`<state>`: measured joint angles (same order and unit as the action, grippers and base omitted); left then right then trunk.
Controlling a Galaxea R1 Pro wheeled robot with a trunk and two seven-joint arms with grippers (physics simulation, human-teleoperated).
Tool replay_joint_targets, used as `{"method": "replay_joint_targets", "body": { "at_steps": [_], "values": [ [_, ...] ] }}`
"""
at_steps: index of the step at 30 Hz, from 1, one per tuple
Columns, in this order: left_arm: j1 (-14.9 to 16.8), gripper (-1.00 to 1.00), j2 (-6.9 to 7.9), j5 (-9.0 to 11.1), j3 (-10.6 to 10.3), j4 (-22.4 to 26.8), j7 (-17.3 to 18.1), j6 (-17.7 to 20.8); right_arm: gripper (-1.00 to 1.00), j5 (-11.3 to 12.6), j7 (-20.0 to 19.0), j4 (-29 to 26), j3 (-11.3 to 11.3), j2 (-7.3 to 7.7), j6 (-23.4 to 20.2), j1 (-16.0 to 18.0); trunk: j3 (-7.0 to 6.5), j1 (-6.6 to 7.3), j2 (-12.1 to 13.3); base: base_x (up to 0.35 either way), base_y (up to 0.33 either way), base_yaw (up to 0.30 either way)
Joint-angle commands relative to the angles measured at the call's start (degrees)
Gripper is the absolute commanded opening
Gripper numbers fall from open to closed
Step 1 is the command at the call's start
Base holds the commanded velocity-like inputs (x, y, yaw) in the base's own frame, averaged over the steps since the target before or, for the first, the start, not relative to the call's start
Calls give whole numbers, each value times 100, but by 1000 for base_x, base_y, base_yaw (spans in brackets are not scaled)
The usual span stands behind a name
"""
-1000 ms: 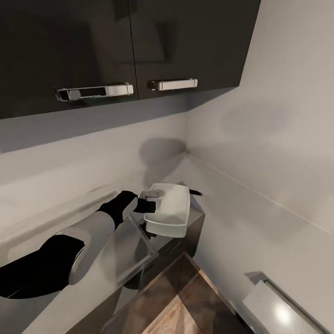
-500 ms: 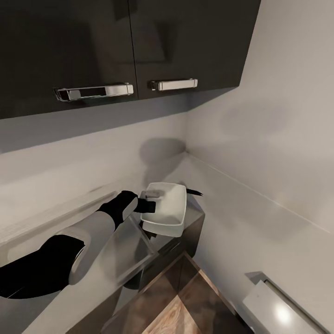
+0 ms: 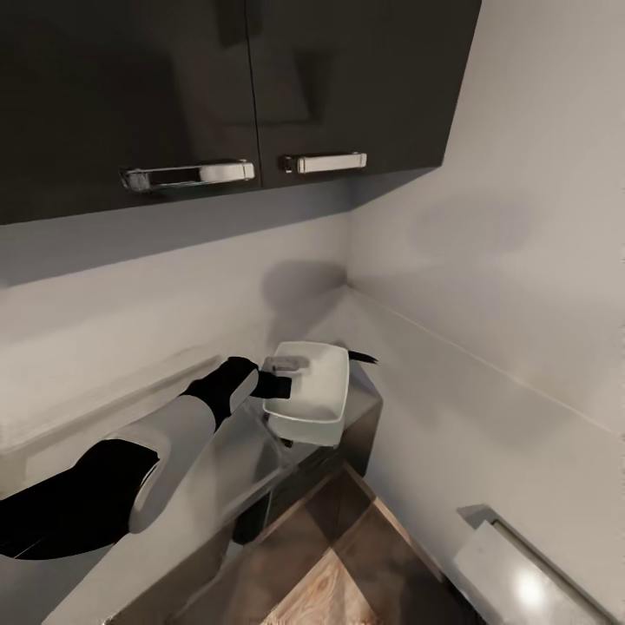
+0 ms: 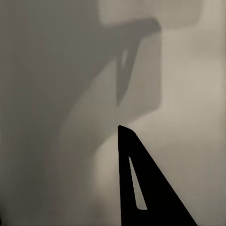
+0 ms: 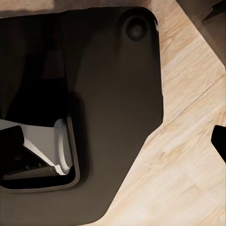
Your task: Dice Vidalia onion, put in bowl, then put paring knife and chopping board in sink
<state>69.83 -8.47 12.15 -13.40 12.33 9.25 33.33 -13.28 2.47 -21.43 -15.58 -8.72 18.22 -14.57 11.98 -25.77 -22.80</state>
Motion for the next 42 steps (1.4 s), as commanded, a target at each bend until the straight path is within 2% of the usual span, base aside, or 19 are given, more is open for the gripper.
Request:
{"method": "replay_joint_targets", "body": {
  "at_steps": [1,11,16,25,42],
  "values": [
    [5,-100,3,60,-43,8,-11,27,100,-60,11,-10,-32,-7,6,-2,1,-1,-11,-296,0,0],
    [5,-100,11,65,-40,279,-21,64,100,-60,2,-2,-24,-9,6,-2,-89,-1,-11,-318,18,0],
    [5,-100,12,66,-40,437,-22,236,100,-60,-7,-1,-24,-11,6,-2,-134,-1,-11,-294,164,0],
    [5,-100,12,68,-48,454,-20,261,100,-60,-9,-1,-24,-9,6,-2,-216,-1,-11,-283,194,1],
    [5,-100,5,69,-49,429,-20,261,100,-60,-9,-1,-24,-7,6,-2,-349,-1,-11,-282,190,173]
  ]
}}
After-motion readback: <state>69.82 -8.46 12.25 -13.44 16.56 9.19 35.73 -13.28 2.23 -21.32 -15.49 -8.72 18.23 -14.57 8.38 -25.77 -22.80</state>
